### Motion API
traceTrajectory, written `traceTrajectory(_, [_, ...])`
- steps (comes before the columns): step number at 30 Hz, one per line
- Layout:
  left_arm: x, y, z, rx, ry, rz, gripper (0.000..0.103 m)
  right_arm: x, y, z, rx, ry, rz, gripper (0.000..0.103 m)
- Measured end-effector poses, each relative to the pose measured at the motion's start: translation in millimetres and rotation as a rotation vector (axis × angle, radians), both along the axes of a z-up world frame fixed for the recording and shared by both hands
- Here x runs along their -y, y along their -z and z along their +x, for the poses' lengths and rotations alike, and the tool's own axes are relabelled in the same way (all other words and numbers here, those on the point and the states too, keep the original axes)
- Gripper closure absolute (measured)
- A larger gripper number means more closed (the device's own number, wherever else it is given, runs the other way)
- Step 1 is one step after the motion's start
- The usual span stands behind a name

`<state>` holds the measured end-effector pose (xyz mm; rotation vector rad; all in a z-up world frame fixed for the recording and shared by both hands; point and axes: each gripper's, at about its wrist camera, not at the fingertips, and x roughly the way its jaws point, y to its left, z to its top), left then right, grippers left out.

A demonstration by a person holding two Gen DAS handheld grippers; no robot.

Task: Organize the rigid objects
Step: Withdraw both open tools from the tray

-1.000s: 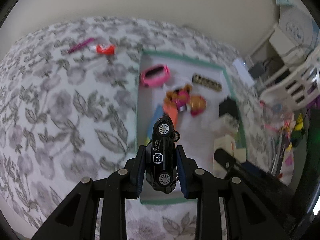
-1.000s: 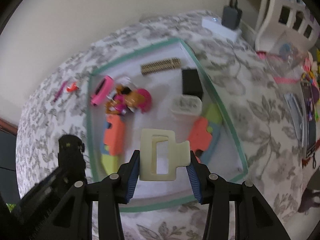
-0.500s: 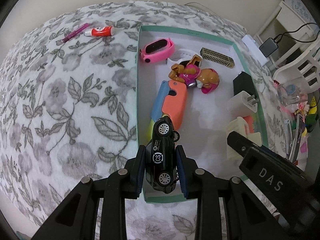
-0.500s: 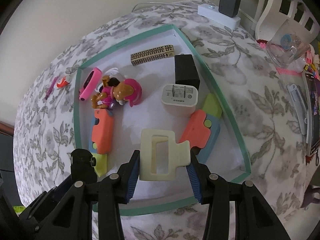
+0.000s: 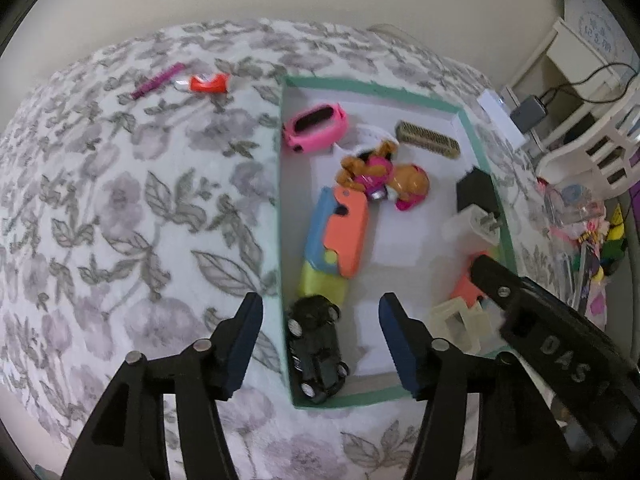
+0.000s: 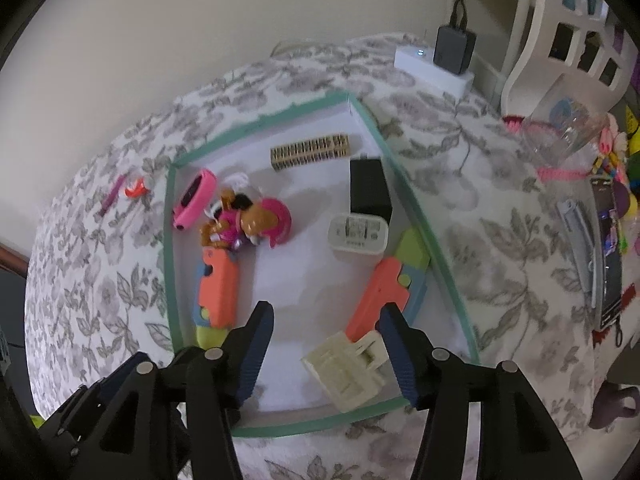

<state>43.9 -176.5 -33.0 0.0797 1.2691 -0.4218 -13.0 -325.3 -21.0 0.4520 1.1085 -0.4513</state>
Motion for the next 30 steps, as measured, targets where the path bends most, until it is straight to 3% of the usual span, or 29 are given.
traceTrajectory(2, [-6, -6, 4, 0.028, -0.025, 0.003, 0.037, 1, -6, -1, 0.026, 0.004, -0.006, 0.043])
traceTrajectory(4, [-12, -10, 8, 0.049, -0.057, 0.005, 0.021, 1, -12, -1, 0.048, 0.008, -0.012, 0.043])
traceTrajectory(9, [-30, -14, 17, 0.094, -0.140, 0.044, 0.016, -1, -11, 1, 0.043, -0.007, -0.019, 0.043])
traceTrajectory(13, [-41, -9, 25, 0.096, -0.198, 0.114, 0.012, -5, -5, 4, 0.026, -0.032, -0.027, 0.030])
traceTrajectory(15, [-46, -4, 27, 0.077, -0.222, 0.136, 0.007, -8, -3, 6, 0.021, -0.047, -0.034, 0.029])
traceTrajectory(19, [-53, 5, 30, 0.043, -0.250, 0.149, 0.007, -13, 1, 9, 0.002, -0.076, -0.053, 0.017])
traceTrajectory(24, [-55, 6, 32, 0.031, -0.260, 0.147, 0.007, -14, 6, 11, -0.009, -0.089, -0.060, 0.016])
traceTrajectory(28, [-54, 7, 32, 0.013, -0.267, 0.133, 0.007, -15, 9, 13, -0.016, -0.100, -0.058, 0.000])
traceTrajectory(30, [-55, 7, 33, 0.015, -0.270, 0.138, 0.007, -16, 9, 13, -0.013, -0.100, -0.058, 0.000])
